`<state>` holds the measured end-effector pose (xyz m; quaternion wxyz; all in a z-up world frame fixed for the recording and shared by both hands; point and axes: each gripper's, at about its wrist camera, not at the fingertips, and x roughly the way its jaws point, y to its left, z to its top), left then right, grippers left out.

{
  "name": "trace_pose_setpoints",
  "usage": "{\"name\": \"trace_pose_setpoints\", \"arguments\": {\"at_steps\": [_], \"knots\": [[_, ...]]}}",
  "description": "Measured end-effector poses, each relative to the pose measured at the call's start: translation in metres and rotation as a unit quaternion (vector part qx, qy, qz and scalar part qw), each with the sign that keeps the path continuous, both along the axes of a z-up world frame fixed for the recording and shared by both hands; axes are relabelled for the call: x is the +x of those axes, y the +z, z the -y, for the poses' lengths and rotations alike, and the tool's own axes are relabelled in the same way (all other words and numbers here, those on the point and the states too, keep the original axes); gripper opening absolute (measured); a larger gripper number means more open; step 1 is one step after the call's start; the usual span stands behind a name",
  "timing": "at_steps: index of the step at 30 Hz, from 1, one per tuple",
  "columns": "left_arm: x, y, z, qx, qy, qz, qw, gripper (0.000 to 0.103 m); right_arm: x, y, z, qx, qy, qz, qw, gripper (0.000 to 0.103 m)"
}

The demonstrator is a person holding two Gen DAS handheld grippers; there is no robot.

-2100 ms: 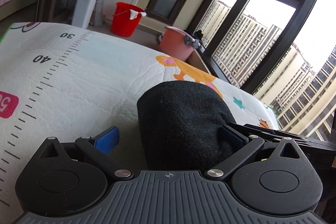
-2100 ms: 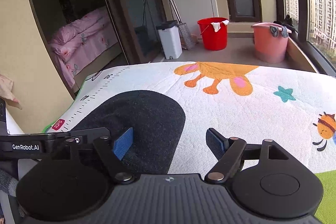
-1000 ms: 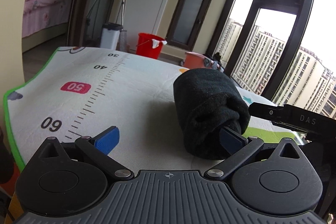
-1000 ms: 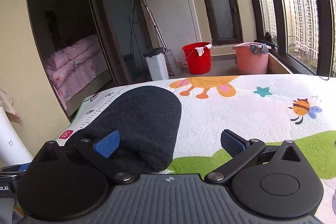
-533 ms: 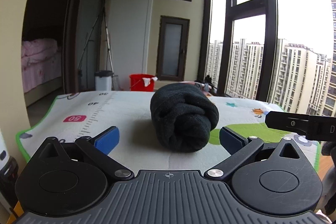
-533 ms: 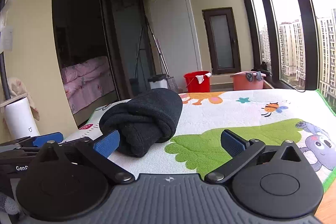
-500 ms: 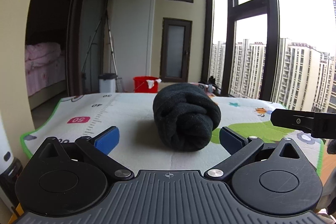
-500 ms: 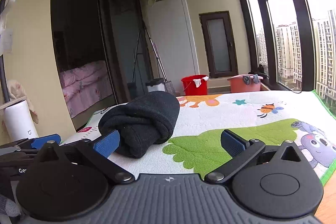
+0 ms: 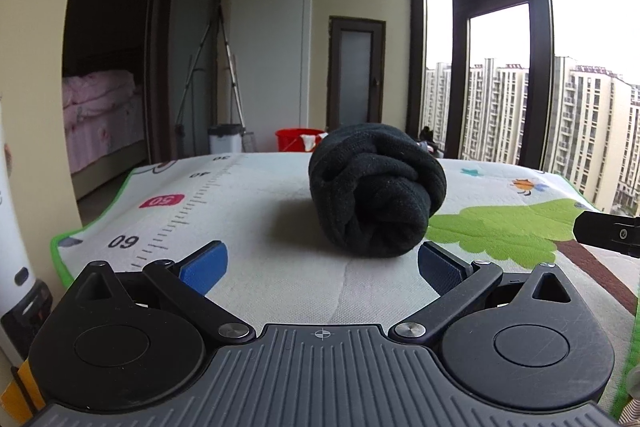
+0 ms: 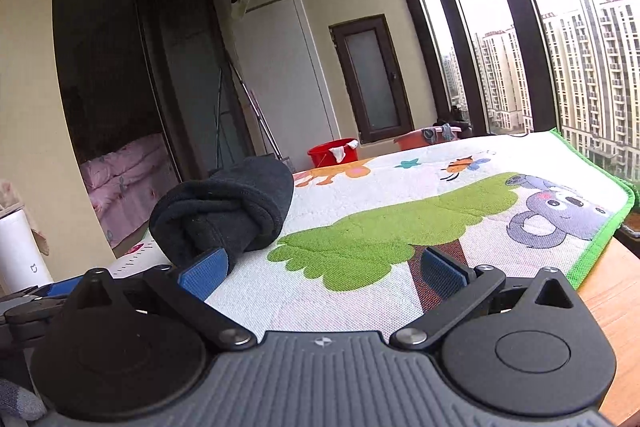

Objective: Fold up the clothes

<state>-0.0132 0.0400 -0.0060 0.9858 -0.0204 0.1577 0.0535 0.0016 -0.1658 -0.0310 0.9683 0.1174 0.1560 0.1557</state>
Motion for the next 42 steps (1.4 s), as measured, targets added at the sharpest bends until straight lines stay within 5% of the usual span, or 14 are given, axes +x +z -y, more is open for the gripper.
{"name": "trace_pose_setpoints", "arguments": {"at_steps": [4,12,16,22,25,29,42], "knots": [[-0.001,-0.002,-0.005,-0.016,0.002,0.000,0.9999,0.103,0.000,-0.004,0.003,0.019,-0.024,0.012,0.999,0.103],[-0.004,-0.002,-0.007,-0.023,0.001,-0.018,0.9996,0.103,-0.004,-0.002,-0.009,-0.037,-0.011,0.032,0.999,0.103],[-0.010,0.016,-0.008,-0.038,-0.028,-0.088,0.9950,0.103,-0.012,0.025,-0.014,-0.081,0.055,0.003,0.995,0.103],[-0.033,0.074,-0.002,-0.047,-0.031,-0.084,0.9948,0.103,-0.008,0.069,-0.020,-0.075,0.082,-0.099,0.989,0.103],[-0.038,0.088,-0.001,-0.045,-0.029,-0.093,0.9942,0.103,-0.013,0.084,-0.024,-0.087,0.071,-0.090,0.990,0.103],[-0.039,0.086,-0.001,-0.045,-0.009,-0.104,0.9935,0.103,-0.023,0.091,-0.028,-0.098,0.053,-0.064,0.992,0.103],[-0.036,0.079,-0.007,-0.047,0.007,-0.129,0.9906,0.103,-0.019,0.077,-0.035,-0.115,0.056,-0.098,0.987,0.103]]}}
